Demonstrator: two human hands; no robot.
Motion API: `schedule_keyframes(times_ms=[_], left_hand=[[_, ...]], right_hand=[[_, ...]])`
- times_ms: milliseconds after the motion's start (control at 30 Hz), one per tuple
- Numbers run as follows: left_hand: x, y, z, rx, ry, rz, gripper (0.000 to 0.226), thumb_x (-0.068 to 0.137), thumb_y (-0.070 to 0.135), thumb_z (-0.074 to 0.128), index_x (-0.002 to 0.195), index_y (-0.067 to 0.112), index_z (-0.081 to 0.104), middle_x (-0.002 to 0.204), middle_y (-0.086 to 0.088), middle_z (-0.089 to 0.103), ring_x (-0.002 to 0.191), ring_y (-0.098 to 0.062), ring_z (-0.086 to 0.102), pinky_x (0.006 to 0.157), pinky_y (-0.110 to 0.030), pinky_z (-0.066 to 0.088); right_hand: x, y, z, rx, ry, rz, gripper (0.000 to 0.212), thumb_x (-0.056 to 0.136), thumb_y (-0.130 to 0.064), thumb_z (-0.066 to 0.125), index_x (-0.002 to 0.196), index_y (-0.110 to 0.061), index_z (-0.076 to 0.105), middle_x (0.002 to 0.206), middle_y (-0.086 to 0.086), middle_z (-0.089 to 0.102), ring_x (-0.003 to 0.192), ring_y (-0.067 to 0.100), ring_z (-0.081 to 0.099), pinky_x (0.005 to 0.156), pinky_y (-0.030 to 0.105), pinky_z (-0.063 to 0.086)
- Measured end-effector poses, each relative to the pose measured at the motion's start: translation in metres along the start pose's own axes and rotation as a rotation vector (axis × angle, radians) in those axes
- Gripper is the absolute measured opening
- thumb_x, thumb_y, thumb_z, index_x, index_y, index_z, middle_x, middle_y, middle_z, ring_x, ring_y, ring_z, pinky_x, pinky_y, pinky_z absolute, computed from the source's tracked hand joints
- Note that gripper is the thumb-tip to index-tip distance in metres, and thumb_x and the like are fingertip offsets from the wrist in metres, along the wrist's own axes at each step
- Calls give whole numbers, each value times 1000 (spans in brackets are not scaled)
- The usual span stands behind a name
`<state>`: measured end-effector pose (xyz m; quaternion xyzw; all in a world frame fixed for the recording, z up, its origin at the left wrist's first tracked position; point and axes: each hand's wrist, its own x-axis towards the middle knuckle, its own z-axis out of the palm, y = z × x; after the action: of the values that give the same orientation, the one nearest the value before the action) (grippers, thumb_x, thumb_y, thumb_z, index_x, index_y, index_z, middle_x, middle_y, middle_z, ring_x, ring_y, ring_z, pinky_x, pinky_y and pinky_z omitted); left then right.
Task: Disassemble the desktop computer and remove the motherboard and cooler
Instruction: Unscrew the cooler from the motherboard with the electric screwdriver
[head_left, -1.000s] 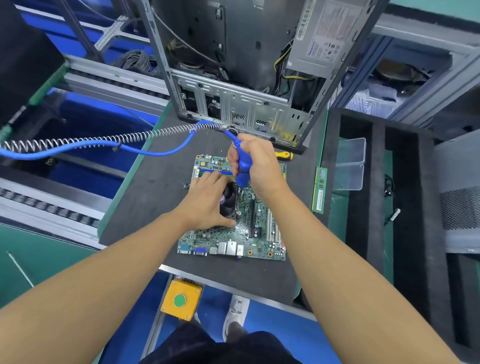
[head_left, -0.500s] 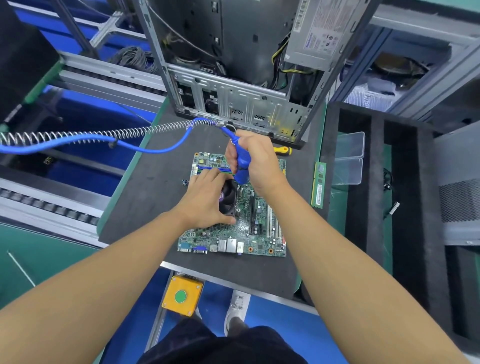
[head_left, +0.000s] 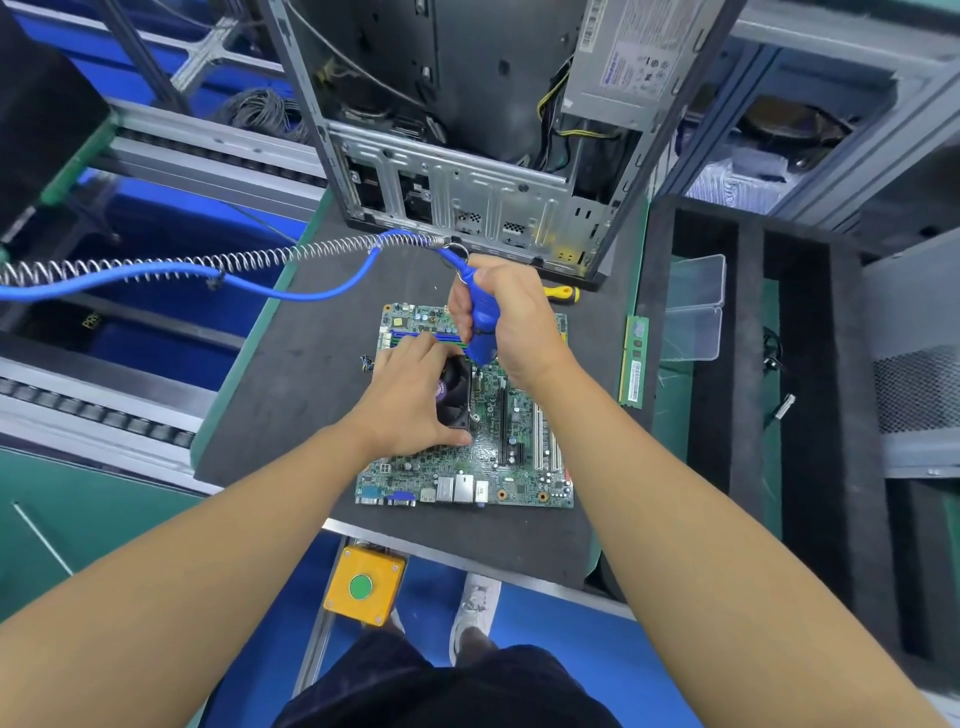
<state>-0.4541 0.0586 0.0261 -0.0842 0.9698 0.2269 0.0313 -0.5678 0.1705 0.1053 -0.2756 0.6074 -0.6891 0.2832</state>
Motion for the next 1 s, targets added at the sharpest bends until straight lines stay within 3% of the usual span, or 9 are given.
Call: schedule_keyframes(times_ms=[333,467,600,700,767,867,1000], left_hand=[[4,-3,-2,-43,-13,-22,101,51,65,85,134,24,44,108,11,34,112,-18,36,89,-34,25],[7,-5,-8,-35,-71,6,99,52,59,89,132,20,46,112,8,41,114,-20,39,93,-38,30],[9,-7,-18,-34,-102,8,93,48,57,92,123,22,50,108,10,41,105,-19,44,90,-40,39],[3,-7,-18,-49,-93,-7,93,46,58,90,121,24,47,99,13,43,98,-18,44,86,-41,39],[0,-8,-18,-59,-92,-5,95,45,60,89,121,25,45,93,18,43,93,-19,46,82,-40,40],[-3,-10,-18,-22,-112,27,91,45,65,83,119,26,46,98,13,49,90,-15,48,80,-37,43],[-6,-4,-14,107,-137,77,74,49,69,71,106,32,41,90,17,46,83,-11,44,78,-36,39]], right_hand=[[-9,-15,-11,166,23,-93,25,79,-31,44,60,-16,52,59,3,50,51,23,43,54,31,39],[-22,-25,-24,128,92,-114,30,87,-25,44,62,-10,49,58,8,46,51,23,40,51,32,38],[-35,-24,-40,-234,226,-23,39,94,-29,50,64,-4,49,60,6,44,54,19,40,54,28,35],[-39,-18,-47,-609,79,110,38,86,-37,67,70,-6,53,63,-2,43,56,14,37,53,28,32],[-39,-9,-49,-818,-48,171,36,81,-39,69,72,-7,55,72,3,48,61,19,43,57,33,37],[-38,7,-44,-1036,-201,221,24,80,-31,68,85,-9,60,87,9,57,78,29,54,71,40,50],[-37,33,-37,-1190,-332,256,13,85,-9,60,88,-14,47,92,3,52,86,27,49,69,35,41]])
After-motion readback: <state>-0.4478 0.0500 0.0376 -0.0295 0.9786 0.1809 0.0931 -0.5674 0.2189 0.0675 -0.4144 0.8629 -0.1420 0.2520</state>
